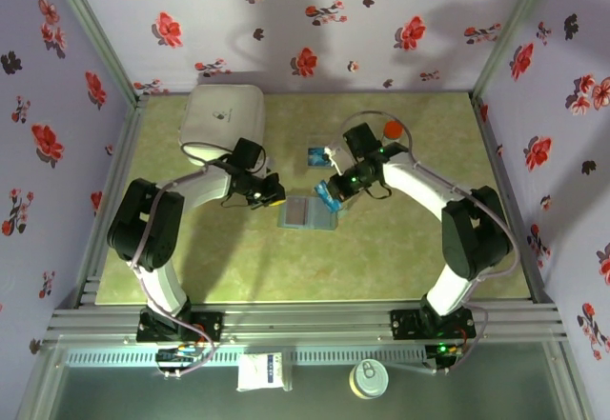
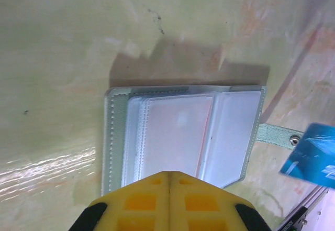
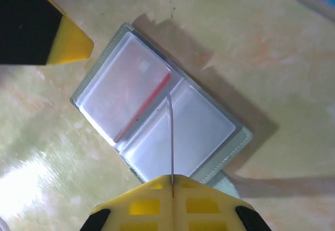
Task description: Take the credit cards out of the card holder
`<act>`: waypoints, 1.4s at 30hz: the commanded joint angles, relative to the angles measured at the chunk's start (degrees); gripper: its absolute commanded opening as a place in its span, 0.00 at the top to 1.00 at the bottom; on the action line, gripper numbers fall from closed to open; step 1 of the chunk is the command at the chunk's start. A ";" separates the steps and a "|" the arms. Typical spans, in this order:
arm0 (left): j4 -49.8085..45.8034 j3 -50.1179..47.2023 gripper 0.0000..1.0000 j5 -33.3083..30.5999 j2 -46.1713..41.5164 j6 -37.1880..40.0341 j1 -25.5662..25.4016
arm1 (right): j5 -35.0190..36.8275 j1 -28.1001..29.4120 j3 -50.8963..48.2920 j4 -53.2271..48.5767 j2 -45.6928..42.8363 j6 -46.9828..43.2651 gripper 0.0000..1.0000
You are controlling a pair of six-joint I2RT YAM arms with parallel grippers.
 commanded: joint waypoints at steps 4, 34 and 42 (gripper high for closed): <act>-1.36 -1.88 0.95 -0.83 -2.15 1.09 1.31 | 6.25 -1.37 11.83 -12.12 6.39 -30.19 1.00; -1.10 -5.37 0.94 -1.60 -2.73 0.82 2.22 | 5.27 -5.59 56.80 -23.72 36.14 -45.99 1.00; -0.93 -5.53 0.94 -1.62 -1.84 0.55 2.28 | 6.31 -6.00 58.23 -25.22 38.93 -48.83 1.00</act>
